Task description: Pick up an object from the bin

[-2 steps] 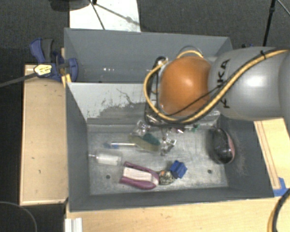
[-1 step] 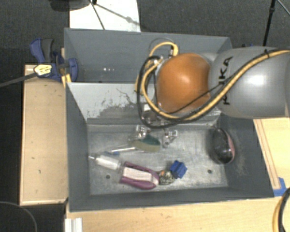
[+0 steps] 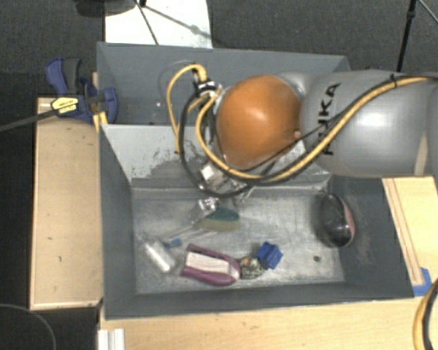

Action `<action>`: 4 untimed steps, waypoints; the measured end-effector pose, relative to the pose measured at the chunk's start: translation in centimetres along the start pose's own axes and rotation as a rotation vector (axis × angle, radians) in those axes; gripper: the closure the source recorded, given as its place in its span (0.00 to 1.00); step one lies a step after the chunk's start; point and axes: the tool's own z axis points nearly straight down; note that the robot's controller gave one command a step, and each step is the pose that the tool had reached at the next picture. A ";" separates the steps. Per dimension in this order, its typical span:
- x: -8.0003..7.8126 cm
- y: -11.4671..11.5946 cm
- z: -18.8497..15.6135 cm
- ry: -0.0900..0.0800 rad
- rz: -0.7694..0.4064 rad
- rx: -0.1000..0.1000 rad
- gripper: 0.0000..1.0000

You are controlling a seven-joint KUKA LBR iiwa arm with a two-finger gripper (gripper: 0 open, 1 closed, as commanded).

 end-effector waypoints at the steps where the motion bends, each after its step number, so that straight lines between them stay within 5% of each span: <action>1: -0.6 -0.2 -0.2 -0.010 0.005 0.005 1.00; 2: -0.4 0.9 -7.3 0.000 0.021 -0.020 1.00; 3: -0.4 1.1 -6.8 -0.002 0.022 -0.029 0.00; 4: 0.4 3.0 -0.5 -0.001 0.244 -0.013 0.00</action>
Offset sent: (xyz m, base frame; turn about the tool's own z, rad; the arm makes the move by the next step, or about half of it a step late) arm 0.0000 0.0000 0.0000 0.0000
